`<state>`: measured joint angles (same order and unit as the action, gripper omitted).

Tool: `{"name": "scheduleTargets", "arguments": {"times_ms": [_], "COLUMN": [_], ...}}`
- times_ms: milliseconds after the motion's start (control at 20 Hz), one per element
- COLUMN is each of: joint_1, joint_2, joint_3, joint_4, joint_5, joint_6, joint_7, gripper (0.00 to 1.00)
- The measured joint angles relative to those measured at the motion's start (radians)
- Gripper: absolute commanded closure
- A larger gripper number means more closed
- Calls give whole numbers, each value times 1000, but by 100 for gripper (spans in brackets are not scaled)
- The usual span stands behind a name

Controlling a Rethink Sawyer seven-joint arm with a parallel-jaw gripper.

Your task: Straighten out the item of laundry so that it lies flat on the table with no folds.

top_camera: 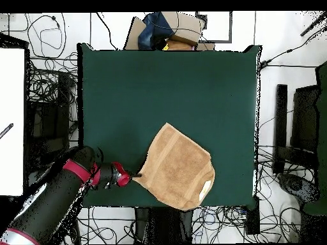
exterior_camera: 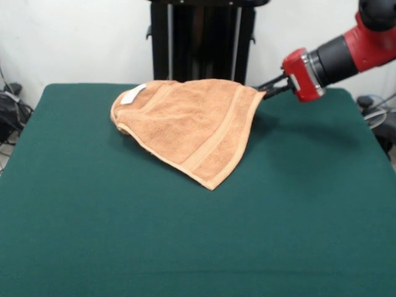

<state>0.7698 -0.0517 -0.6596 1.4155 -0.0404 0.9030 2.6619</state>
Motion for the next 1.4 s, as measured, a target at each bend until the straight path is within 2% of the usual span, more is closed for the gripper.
{"name": "scheduleTargets", "arguments": {"times_ms": [1400], "joint_1": [2], "joint_2": [6], "joint_3": [-49], "joint_4": [-35], "joint_5": [158], "joint_6": [-28], "joint_7": [0], "gripper": [100]}}
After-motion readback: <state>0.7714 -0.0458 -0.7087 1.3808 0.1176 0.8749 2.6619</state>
